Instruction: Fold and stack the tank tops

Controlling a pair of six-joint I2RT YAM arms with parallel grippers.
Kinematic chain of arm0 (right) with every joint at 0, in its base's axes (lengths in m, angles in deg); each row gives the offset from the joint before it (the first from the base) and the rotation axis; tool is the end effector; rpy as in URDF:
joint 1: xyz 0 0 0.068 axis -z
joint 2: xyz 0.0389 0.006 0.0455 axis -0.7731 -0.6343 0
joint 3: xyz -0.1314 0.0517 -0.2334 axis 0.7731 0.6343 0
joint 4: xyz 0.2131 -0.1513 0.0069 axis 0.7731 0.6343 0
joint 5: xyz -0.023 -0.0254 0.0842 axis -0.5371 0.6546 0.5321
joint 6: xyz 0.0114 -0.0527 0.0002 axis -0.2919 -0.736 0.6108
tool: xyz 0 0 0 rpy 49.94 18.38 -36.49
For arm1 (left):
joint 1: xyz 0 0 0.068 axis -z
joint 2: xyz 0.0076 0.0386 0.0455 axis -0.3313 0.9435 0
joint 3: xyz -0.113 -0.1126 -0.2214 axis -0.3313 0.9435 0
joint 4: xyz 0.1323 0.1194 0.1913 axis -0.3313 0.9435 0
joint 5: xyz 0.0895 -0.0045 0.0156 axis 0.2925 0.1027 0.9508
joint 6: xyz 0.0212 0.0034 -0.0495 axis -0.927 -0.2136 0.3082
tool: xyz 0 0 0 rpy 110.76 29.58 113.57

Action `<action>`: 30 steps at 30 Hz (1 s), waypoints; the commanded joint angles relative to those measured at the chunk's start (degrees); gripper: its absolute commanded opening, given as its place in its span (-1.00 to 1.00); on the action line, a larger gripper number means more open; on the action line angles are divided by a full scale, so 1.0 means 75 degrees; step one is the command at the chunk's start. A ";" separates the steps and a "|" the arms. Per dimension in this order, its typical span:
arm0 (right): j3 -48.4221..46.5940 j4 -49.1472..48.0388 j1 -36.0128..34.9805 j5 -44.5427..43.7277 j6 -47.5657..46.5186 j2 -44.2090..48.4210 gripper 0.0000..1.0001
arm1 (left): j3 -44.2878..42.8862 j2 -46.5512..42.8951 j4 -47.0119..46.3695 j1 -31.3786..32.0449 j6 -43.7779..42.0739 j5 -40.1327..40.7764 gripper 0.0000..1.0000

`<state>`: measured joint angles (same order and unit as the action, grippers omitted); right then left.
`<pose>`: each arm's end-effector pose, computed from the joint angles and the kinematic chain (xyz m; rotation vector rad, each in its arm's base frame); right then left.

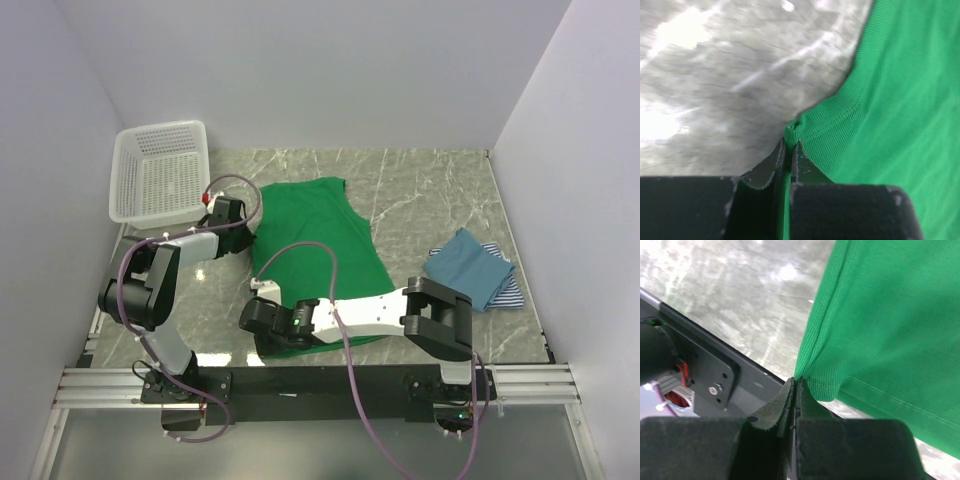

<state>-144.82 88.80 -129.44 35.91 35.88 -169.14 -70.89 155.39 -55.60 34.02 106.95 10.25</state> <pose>0.0809 0.3836 0.1786 -0.5069 2.6456 0.6999 0.3292 -0.0835 0.1494 -0.6939 2.3265 -0.4088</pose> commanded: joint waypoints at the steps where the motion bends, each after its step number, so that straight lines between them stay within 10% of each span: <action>1: -0.0479 -0.0310 0.0019 0.0189 0.0040 -0.0194 -1.00 | -0.0411 0.0086 0.1024 -0.0035 -0.0036 0.0929 -0.99; 30: 0.2379 -0.0908 0.0757 -0.0326 0.0286 0.2757 -1.00 | -0.3457 0.0776 0.3591 0.1019 0.0421 0.2055 -0.96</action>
<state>-128.84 83.47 -124.08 35.58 36.78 -152.55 -93.40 159.35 -30.60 40.03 108.66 23.03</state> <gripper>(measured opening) 0.015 0.069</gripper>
